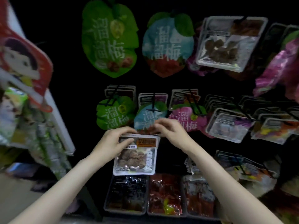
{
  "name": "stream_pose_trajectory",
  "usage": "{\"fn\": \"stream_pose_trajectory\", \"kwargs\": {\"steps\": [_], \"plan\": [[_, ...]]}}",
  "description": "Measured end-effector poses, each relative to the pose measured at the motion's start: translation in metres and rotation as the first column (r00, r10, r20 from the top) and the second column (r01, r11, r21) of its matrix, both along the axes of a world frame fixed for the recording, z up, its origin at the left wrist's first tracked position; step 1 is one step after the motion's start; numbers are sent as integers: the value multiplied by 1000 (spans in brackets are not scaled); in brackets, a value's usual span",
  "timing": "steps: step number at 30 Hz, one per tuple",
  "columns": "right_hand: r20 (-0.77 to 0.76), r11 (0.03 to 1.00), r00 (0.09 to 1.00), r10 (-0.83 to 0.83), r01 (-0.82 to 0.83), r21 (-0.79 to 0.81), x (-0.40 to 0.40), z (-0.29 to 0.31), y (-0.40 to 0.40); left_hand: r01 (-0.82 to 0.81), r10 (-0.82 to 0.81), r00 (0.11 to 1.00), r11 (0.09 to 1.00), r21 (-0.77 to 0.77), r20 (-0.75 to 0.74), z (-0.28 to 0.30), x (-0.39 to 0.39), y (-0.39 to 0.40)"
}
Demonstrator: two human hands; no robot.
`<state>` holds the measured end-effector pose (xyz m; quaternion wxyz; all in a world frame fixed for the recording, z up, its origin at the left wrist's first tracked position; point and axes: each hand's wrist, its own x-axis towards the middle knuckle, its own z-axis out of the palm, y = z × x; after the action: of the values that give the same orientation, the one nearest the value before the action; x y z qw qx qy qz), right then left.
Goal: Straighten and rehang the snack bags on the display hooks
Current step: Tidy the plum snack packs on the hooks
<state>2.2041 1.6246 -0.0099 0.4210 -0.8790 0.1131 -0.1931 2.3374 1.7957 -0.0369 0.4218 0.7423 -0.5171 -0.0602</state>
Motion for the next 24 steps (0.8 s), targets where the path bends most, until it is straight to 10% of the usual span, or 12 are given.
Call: {"fn": "stream_pose_trajectory", "kwargs": {"steps": [6, 13, 24], "plan": [[113, 985, 992, -64, 81, -153, 103, -10, 34, -161, 162, 987, 987, -10, 23, 0, 35, 47], [-54, 992, 992, -115, 118, 43, 165, -18, 4, -189, 185, 981, 978, 86, 56, -4, 50, 71], [-40, 949, 999, -25, 12, -315, 127, -9, 30, -175, 174, 985, 983, 50, 11, 6, 41, 73]]}}
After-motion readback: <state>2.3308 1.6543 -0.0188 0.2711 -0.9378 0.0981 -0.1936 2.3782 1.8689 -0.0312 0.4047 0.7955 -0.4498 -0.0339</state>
